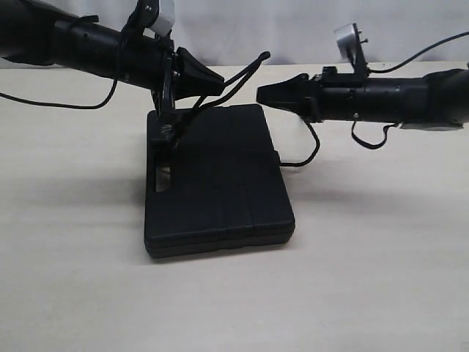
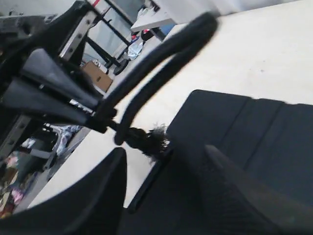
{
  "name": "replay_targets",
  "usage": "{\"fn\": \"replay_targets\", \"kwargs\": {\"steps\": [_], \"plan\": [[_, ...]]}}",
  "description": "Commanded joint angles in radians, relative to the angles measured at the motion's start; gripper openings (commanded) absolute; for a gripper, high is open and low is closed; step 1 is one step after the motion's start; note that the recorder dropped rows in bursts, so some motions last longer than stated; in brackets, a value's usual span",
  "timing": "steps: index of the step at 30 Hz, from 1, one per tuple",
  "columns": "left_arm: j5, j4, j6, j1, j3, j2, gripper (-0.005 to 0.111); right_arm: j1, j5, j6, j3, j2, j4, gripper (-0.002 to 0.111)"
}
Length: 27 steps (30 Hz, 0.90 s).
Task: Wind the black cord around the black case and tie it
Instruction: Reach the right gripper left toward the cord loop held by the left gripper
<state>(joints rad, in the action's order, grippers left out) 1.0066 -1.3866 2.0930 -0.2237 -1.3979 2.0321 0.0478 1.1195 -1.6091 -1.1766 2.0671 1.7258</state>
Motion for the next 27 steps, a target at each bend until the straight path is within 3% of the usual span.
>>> {"fn": "replay_targets", "kwargs": {"steps": [1,5,9,13,19,27], "plan": [[0.008,-0.018,0.002,0.0,0.002,-0.001,0.0,0.07,0.006,-0.021,-0.032,-0.003,0.019,0.043],[0.011,-0.018,0.002,0.0,0.002,-0.001,0.0,0.096,-0.064,-0.021,-0.037,-0.003,0.019,0.042],[0.043,-0.017,0.008,0.0,0.002,-0.001,0.0,0.156,-0.167,-0.027,-0.056,-0.003,0.019,0.028],[0.0,-0.015,0.006,0.0,0.002,-0.001,0.0,0.125,-0.203,-0.004,-0.054,-0.007,0.019,0.029],[0.004,-0.024,0.006,0.0,0.002,-0.001,0.0,0.117,-0.494,0.006,-0.031,-0.005,0.019,0.028],[0.0,-0.039,0.006,0.0,0.002,-0.001,0.0,0.114,-0.413,-0.002,-0.031,-0.006,0.019,0.029]]}}
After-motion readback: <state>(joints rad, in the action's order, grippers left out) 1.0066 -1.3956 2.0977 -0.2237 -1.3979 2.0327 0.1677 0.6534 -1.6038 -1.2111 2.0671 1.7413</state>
